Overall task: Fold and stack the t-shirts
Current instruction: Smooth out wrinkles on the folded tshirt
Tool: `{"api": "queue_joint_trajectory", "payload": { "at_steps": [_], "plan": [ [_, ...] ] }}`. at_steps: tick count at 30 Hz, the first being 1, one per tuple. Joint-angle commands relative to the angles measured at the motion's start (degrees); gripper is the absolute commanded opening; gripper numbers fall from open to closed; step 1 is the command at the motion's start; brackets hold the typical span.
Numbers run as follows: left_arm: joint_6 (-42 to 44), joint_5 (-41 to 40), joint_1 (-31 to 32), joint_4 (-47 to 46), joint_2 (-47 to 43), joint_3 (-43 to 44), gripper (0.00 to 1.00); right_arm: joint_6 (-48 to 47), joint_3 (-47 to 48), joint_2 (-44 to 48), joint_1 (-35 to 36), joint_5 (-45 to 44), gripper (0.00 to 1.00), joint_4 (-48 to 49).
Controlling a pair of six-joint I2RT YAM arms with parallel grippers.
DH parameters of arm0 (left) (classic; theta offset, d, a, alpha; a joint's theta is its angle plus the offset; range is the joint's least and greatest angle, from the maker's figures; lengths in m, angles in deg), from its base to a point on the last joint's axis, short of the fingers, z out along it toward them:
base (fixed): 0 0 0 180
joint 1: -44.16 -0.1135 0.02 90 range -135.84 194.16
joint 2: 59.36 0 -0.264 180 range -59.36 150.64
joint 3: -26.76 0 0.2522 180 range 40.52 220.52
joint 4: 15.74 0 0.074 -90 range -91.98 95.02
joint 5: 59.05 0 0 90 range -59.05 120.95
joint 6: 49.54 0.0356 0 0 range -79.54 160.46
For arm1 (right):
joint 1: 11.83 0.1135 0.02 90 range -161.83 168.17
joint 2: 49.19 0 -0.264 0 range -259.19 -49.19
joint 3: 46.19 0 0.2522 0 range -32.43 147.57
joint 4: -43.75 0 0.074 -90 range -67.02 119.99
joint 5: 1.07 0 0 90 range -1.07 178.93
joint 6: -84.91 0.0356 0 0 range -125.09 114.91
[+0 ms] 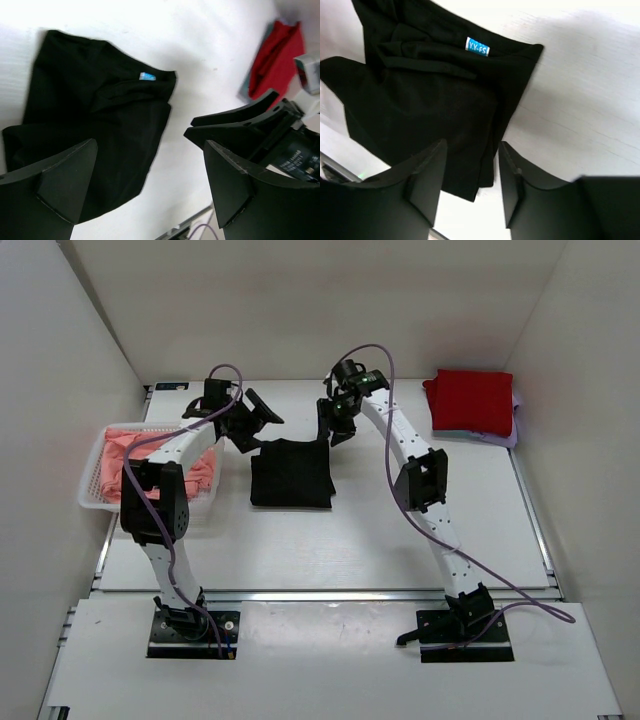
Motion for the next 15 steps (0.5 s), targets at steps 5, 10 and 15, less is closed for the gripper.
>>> {"api": "queue_joint_trajectory", "payload": {
  "at_steps": [5,10,15],
  "plan": [
    [4.8,-7.5,1.2,8.6,-0.4,2.3,0.99,-1.0,2.0,-3.5,0.1,-1.2,0.42,0.1],
    [4.5,-6.7,1.6,7.5,-0.7,0.3,0.98,-1.5,1.9,-5.6,1.3,0.8,0.47,0.7],
    [4.4,-6.2,1.5,6.8,-1.6,-0.5,0.99,-1.1,2.1,-7.1,1.6,4.0,0.12,3.3]
  ]
}}
